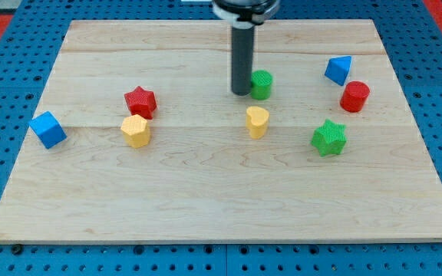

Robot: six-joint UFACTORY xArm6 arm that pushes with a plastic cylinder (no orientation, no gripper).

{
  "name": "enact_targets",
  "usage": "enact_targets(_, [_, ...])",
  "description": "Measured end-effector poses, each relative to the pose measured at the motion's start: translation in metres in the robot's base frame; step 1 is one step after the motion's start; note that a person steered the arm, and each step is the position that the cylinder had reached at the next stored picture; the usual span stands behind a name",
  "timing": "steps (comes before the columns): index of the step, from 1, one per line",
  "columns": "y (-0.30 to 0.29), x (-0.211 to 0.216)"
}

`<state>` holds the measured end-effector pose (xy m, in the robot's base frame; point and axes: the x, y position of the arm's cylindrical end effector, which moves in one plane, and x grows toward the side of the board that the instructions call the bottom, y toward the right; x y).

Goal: Move the green circle right a bit

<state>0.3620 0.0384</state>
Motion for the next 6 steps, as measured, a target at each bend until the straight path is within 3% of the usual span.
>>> enact_targets(1, [0.004, -0.042])
enact_targets(2, [0.004, -0.057])
enact_targets(5, [-0.041, -0.033])
enact_targets(6, [-0.033, -0.004])
